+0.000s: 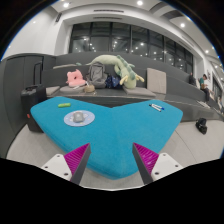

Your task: Arrange mouse

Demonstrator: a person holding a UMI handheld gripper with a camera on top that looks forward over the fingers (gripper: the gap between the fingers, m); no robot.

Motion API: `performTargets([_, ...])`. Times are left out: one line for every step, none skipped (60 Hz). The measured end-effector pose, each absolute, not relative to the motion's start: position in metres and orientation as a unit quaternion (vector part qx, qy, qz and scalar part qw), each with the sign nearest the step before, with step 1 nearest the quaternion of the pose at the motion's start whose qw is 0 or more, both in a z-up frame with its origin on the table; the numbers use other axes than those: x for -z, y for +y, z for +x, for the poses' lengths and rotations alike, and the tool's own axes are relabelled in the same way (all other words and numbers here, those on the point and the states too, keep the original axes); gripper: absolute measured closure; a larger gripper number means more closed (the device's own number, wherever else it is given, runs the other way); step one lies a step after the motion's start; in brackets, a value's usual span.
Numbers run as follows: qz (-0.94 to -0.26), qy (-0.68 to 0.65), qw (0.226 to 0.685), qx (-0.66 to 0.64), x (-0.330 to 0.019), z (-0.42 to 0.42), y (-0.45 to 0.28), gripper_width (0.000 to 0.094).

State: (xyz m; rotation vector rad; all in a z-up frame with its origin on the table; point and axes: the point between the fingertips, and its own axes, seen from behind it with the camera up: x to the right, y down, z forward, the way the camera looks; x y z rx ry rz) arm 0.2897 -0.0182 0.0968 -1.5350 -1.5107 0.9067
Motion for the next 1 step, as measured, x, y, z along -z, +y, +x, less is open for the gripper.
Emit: performTargets([-0.605, -0.593, 0.393, -0.358, -0.0982, 0.2900, -0.0173, 0.0078])
